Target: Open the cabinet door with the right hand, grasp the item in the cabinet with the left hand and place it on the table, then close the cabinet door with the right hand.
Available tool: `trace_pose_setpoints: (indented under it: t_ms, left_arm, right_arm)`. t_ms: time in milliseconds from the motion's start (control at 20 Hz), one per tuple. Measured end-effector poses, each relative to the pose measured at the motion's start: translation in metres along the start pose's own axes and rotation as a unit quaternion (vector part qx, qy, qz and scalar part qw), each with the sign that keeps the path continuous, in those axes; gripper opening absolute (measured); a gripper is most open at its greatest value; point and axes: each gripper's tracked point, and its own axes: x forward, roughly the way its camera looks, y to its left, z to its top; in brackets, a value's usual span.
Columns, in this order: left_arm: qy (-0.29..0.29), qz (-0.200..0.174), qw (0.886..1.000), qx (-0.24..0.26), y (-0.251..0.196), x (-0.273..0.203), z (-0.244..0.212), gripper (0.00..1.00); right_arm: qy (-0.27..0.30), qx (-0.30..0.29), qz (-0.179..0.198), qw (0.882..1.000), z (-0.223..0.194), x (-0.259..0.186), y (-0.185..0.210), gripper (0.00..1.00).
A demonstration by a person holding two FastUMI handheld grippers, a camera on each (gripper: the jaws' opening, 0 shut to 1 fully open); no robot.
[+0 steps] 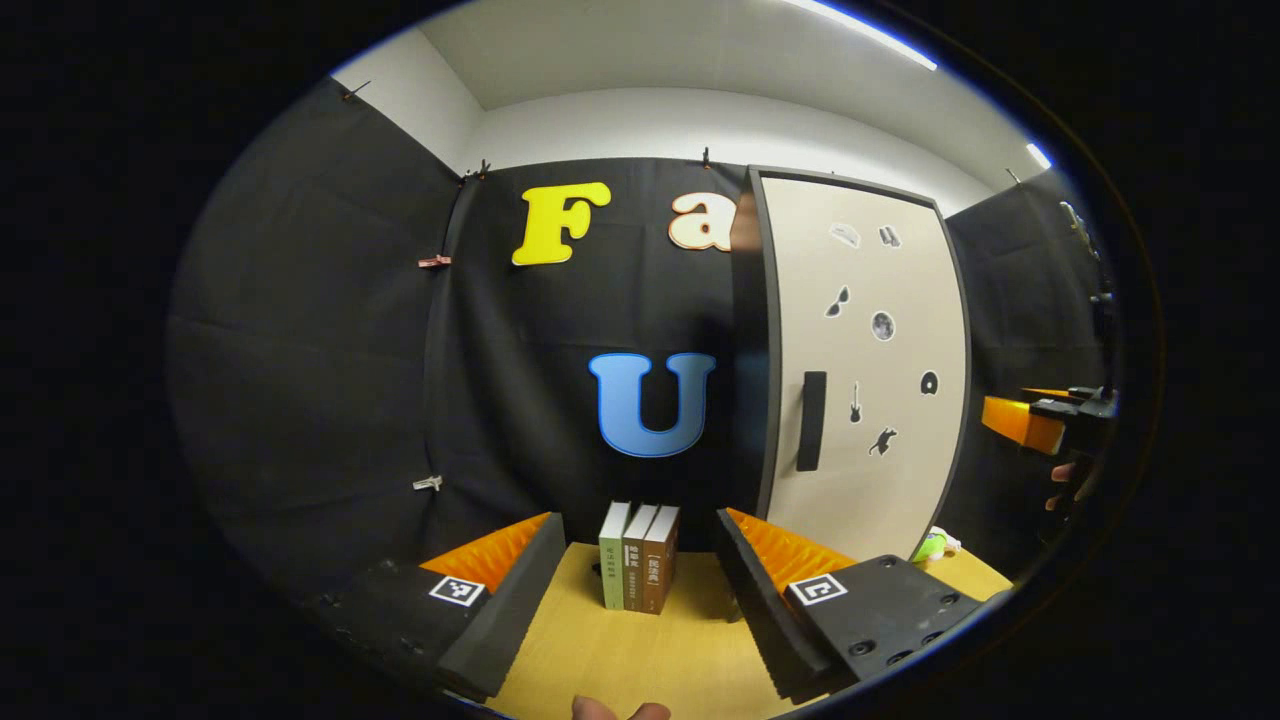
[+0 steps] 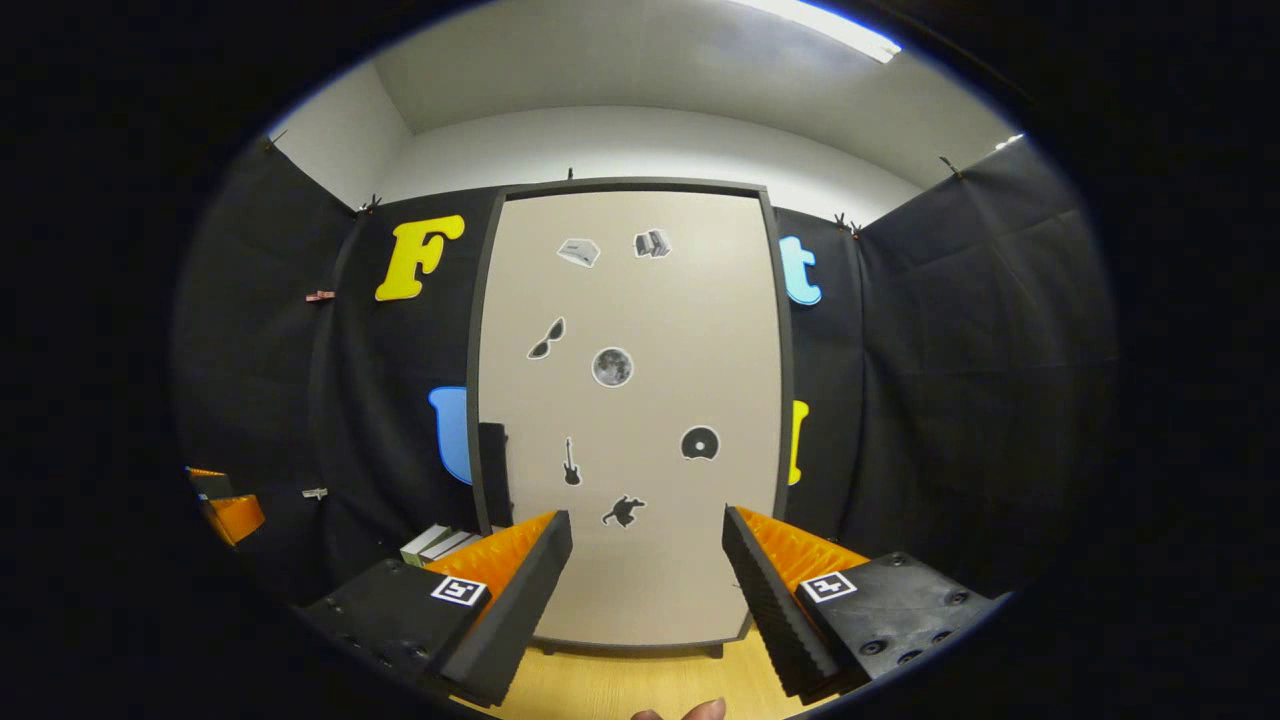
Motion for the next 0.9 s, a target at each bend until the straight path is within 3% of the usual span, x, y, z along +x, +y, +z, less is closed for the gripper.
trace_pose_setpoints:
  t_ms: [350, 900]
  left_arm:
    - [0.000, 0.045, 0.999, 0.013, 0.031, 0.002, -0.009, 0.95]
    - [0.013, 0.087, 0.996, -0.004, 0.049, -0.007, -0.020, 0.95]
  right_arm:
    - [-0.004, 0.022, 0.043, 0.999, -0.022, 0.064, 0.054, 0.98]
    - [0.017, 0.056, 0.067, 0.996, -0.053, 0.150, 0.107, 0.98]
